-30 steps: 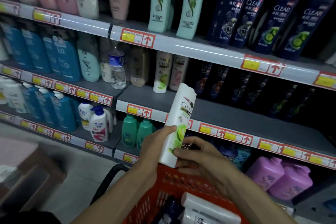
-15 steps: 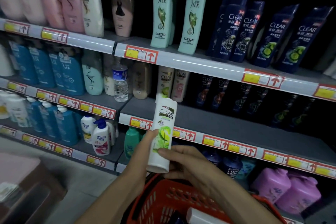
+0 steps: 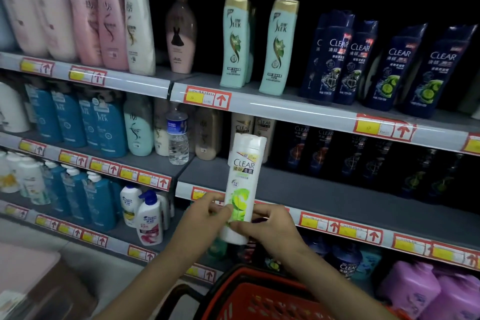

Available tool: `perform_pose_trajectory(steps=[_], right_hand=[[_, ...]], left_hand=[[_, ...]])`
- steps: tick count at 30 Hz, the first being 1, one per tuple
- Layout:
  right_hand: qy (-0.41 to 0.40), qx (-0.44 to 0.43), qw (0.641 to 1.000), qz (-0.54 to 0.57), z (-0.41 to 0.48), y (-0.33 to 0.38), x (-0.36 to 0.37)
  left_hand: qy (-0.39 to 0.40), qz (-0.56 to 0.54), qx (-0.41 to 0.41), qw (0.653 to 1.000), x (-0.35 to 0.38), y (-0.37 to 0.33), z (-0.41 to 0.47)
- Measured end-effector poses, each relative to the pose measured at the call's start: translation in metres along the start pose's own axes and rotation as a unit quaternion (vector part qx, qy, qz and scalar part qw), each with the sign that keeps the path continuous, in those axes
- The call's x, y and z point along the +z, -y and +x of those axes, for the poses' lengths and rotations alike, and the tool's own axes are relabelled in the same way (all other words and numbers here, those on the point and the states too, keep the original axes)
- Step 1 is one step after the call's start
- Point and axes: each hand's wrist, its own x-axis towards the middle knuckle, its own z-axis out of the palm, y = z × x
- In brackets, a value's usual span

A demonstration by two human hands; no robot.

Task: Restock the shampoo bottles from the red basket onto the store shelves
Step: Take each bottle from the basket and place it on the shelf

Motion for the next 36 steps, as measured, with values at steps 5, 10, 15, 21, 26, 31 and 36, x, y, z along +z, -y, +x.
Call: perform_pose_trajectory(steps=[5,10,15,21,26,31,36], right_hand=[[-0.053,-0.024,0.995,-0.080,0.053,-0.006,0.011],[-0.100,-0.067,0.988,-0.092,0.103,-0.005,0.022],[-0.155,-0.089,0.979,-0.097,0.142,-0.006,0.027],[-0.192,-0.119,0.970,-0.090,0.170,-0.016,0.036],[-0.219,-0.130,0.959,-0.121,0.189,-0.020,0.040],[-0.230,-0.112,0.953,-0.159,0.195,-0.038,0.045],[-0.231,-0.100,0.948,-0.195,0.191,-0.042,0.045]], left_hand=[[-0.089,0.094,0.080,0.988,-0.005,0.005,0.040],[-0.129,0.058,0.104,0.984,-0.006,0.009,0.080],[-0.153,0.012,0.101,0.983,0.002,0.015,0.118],[-0.154,-0.054,0.092,0.982,0.010,0.022,0.151],[-0.155,-0.080,0.074,0.982,0.015,0.028,0.174],[-0.123,-0.102,0.031,0.987,0.021,0.040,0.183],[-0.087,-0.072,0.023,0.993,0.025,0.047,0.181]])
